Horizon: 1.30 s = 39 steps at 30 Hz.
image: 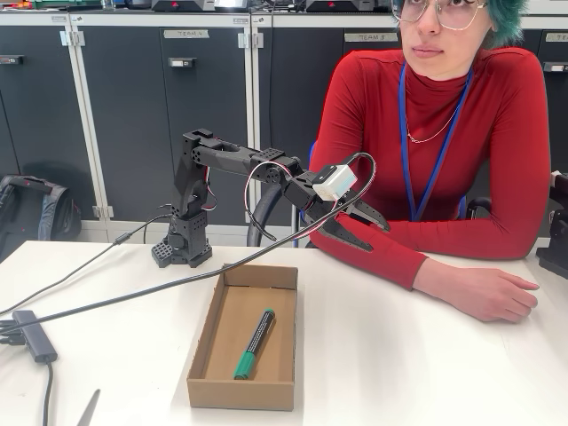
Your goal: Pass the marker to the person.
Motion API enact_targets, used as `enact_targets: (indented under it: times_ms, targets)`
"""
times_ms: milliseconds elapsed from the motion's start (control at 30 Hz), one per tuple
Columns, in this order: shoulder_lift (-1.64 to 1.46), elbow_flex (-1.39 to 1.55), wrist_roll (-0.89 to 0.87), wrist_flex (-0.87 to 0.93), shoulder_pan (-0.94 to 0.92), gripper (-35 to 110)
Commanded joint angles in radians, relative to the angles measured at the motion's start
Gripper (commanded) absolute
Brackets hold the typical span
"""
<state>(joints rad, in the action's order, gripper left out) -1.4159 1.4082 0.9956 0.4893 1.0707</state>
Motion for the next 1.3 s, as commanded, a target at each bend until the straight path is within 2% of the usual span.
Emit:
enact_targets:
  times_ms: [0,500,1033,1267]
  targets:
    - [-0.095,-0.014,0.012,-0.025,0.0,24]
    - [-0.114,0.0,0.021,-0.015,-0.029,25]
    - [-0.368,0.19,0.169,0.109,-0.479,24]
    - [-0.442,0.244,0.169,0.167,-0.546,25]
